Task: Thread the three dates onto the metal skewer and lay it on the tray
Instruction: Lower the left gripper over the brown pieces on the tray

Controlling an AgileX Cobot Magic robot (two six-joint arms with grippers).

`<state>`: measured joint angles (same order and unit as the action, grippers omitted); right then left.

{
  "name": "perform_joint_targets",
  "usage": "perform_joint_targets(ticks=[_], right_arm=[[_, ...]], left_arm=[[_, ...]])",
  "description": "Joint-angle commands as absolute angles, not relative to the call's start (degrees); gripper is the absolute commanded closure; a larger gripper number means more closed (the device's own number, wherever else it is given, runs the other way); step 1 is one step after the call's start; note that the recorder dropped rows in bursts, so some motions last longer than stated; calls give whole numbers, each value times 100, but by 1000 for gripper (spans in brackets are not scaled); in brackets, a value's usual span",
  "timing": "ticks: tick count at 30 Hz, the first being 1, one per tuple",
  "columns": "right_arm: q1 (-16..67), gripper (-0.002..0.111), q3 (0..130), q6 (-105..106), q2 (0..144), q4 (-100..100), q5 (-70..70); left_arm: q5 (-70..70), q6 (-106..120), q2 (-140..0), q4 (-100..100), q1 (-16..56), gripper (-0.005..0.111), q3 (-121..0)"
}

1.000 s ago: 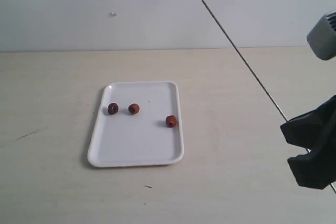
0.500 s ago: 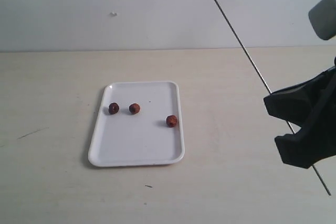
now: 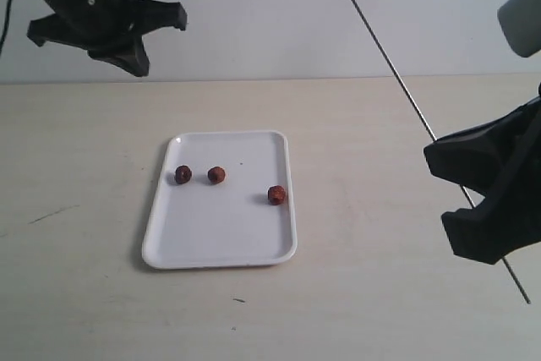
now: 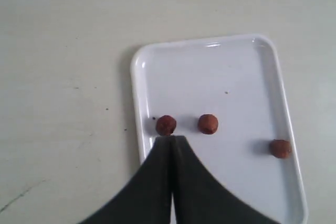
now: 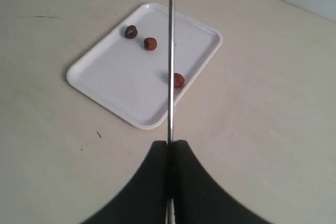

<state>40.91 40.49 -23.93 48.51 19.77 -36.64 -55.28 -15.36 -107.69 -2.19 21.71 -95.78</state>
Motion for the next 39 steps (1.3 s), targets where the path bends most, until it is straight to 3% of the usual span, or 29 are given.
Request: perform_joint_targets(ticks=[1,3,9,12,33,39], right_arm=[[4065,108,4031,-2504,4844,1986,-3755],[4065,108,4031,-2518,4844,1986,-3755],[4065,108,4031,-2554,4844,1986,-3755],[4065,108,4031,-2551,4898,1986,-3755],[4065,108,4031,-2551,5305,2002,-3802],[4065,108,4031,-2551,5305,1979,-3802]], left_arm=[[-6421,-1295,-11741,-459,2188,107,-10506],[-6505,-1248,-12134,-560,2188,106,-10836],[-6833,-1257,-12878,-1098,2178,71,-11444],[-6996,-1399,-13012,-1070,2138,63,-11536],[-6996,-2039,-13532,-1070,2053,63,-11543],[-6996,-906,-13577,-463,2053,63,-11543]])
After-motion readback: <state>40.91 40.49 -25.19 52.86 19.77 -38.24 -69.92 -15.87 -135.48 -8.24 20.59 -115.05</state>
